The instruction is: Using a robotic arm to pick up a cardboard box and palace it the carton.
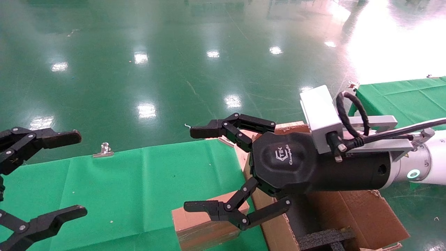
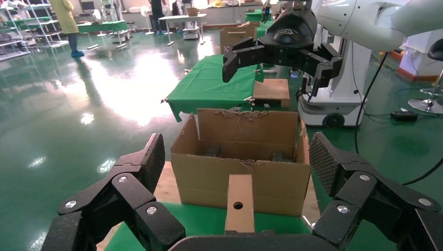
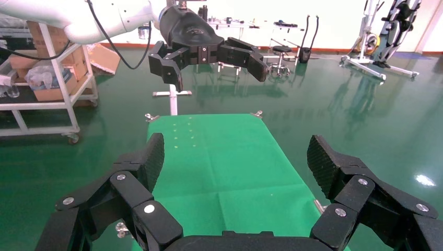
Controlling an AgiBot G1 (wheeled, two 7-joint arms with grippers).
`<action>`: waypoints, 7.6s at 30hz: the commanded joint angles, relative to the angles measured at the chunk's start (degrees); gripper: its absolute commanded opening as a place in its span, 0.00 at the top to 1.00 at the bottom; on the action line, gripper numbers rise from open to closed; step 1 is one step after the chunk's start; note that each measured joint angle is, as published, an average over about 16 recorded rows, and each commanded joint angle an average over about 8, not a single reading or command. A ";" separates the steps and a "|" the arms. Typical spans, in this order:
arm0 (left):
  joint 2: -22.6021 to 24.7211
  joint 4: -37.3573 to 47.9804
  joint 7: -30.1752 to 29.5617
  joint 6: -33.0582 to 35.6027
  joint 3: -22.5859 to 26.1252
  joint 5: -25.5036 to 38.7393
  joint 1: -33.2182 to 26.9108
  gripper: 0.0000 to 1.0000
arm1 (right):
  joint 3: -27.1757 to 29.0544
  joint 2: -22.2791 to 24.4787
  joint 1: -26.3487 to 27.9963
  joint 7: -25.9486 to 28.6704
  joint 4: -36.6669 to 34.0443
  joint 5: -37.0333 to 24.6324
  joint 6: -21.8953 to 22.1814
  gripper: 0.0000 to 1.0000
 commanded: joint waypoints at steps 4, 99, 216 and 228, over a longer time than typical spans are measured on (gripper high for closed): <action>0.00 0.00 0.00 0.00 0.00 0.00 0.00 0.00 | 0.00 0.00 0.00 0.00 0.00 0.00 0.00 0.00; -0.01 0.02 0.01 -0.02 0.01 -0.02 0.01 0.00 | -44.62 -26.27 34.88 -9.06 -22.62 -46.81 -3.74 1.00; -0.03 0.04 0.03 -0.04 0.03 -0.05 0.01 0.00 | -70.82 25.42 61.90 28.40 -2.33 -31.62 17.49 1.00; -0.02 0.04 0.03 -0.04 0.03 -0.05 0.01 0.00 | -70.62 24.19 62.27 27.38 -4.24 -31.80 16.52 1.00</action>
